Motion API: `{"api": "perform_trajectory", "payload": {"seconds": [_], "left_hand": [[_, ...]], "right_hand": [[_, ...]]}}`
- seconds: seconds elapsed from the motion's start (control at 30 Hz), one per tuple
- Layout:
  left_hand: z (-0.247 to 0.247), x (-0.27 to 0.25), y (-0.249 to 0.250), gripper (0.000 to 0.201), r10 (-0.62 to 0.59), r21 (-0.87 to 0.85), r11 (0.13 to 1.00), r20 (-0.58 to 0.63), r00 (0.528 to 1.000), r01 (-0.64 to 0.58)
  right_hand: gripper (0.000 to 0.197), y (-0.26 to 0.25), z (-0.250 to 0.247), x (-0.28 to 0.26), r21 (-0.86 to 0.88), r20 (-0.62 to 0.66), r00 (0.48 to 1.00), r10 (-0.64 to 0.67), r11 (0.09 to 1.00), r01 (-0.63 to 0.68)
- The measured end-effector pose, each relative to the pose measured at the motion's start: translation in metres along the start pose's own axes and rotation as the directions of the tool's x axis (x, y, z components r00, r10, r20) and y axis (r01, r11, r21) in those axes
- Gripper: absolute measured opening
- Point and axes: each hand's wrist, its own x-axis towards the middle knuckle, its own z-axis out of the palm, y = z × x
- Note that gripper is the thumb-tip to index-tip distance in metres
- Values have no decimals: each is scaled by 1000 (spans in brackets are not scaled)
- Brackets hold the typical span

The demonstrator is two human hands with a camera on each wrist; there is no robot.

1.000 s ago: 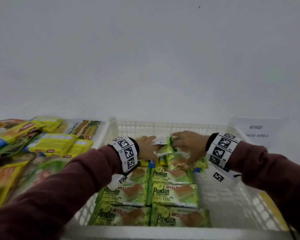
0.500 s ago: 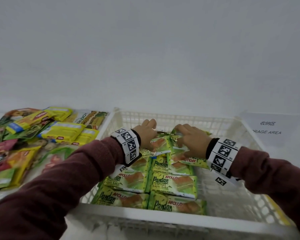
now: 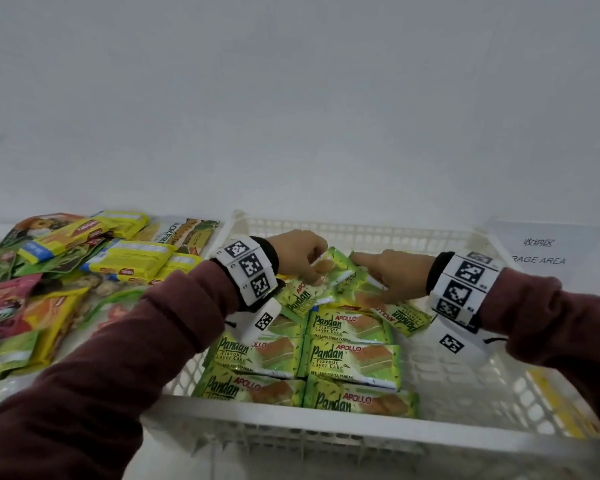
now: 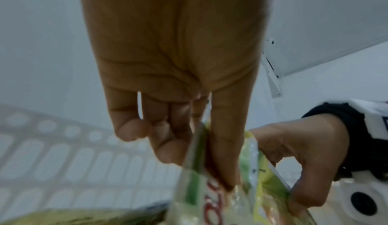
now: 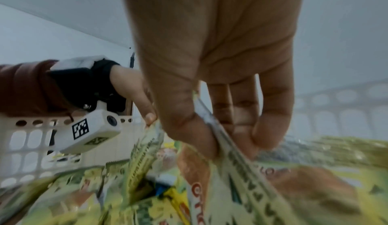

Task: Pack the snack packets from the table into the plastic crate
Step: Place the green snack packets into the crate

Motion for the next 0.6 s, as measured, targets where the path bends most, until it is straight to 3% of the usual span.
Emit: {"api": "perform_trajectory", "payload": {"seconds": [0.1,0.27,0.33,0.47,0.6], "left_hand": [[-10,-6,-3,34,30,-180,983,10,1000,-28],[-23,-16,-7,3,-17,-275,961,24,1000,23],[-26,-16,-11,14,-25,-310,950,51,998,39],[-31,-22,-12,13,-12,-261,965,96,995,37],[-26,-25,-3,6,29,-87,996,253,967,-7]], "right_hand": [[42,3,-13,-5,43,-68,997,-42,998,45],[11,-1,-40,-17,165,-105,994,39,986,-22],[8,-2,-46,-22,152,-146,987,65,988,-42],[14,-6,-52,-28,110,-241,963,123,989,-98],[22,-5,-53,-31,280,-327,931,161,958,-67]]}}
